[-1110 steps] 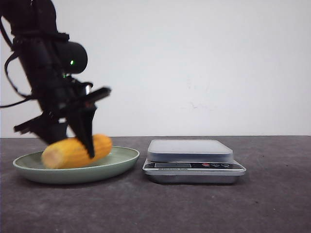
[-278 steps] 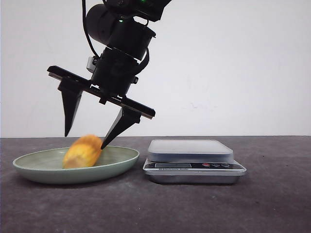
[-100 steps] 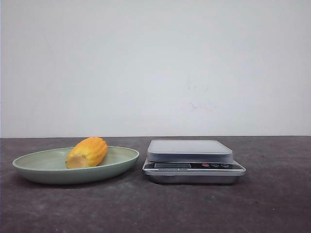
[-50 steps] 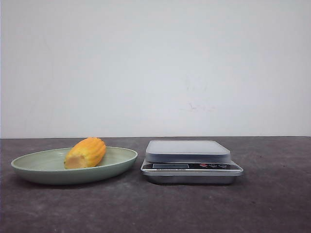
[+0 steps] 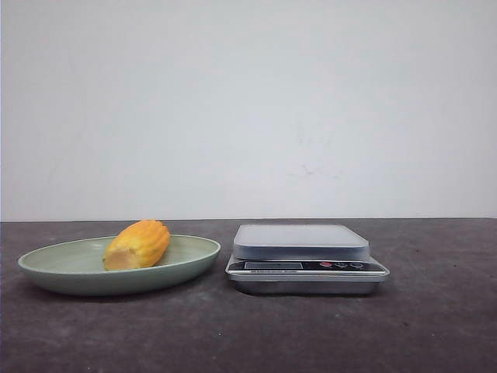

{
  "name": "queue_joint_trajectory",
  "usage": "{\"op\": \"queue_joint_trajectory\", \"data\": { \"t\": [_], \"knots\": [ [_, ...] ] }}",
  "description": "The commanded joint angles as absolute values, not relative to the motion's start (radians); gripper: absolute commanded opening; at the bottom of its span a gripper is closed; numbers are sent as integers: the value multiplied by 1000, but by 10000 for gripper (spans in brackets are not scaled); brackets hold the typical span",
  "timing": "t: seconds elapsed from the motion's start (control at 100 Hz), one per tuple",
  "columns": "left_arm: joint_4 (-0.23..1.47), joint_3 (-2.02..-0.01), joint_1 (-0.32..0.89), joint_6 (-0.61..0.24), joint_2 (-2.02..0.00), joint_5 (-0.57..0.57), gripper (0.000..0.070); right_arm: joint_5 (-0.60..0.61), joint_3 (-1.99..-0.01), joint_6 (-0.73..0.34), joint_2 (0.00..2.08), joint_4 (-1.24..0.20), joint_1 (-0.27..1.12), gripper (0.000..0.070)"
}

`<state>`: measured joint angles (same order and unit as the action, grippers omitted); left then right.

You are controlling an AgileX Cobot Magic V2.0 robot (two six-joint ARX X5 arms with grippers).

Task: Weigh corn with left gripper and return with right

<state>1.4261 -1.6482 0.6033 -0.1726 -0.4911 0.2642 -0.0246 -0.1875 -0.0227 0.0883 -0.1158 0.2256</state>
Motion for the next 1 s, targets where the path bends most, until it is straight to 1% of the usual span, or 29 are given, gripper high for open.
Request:
{"op": "queue_joint_trajectory", "data": {
  "t": [0.0,0.03,0.11,0.28,0.34,0.39,0.41,0.47,0.55,0.73,0.99],
  "knots": [
    [1465,-1672,609,-174,-495,269,12,-23,-157,-27,26,-132,183,17],
    [1465,-1672,609,-174,-495,269,12,-22,-144,-27,-2,-151,162,17],
    [1464,-1674,609,-174,-495,270,12,-29,-122,-47,4,-158,126,17],
    [1464,-1675,609,-174,-495,265,12,-18,-48,-99,4,-155,93,17],
    [1464,-1675,609,-174,-495,265,12,-3,-13,-98,4,-136,91,17],
    [1464,-1676,609,-174,-495,266,12,16,-14,-94,4,-181,91,17],
    [1464,-1676,609,-174,-495,266,12,17,-14,-92,4,-178,91,17],
    [1464,-1676,609,-174,-495,265,12,-2,-14,-66,4,-178,91,17],
    [1463,-1676,609,-174,-495,266,12,5,-14,-38,4,-177,96,17],
    [1463,-1676,609,-174,-495,265,12,0,-14,-38,4,-155,127,17],
    [1463,-1676,609,-174,-495,265,12,0,-14,-38,4,-155,124,17]
  ]
}}
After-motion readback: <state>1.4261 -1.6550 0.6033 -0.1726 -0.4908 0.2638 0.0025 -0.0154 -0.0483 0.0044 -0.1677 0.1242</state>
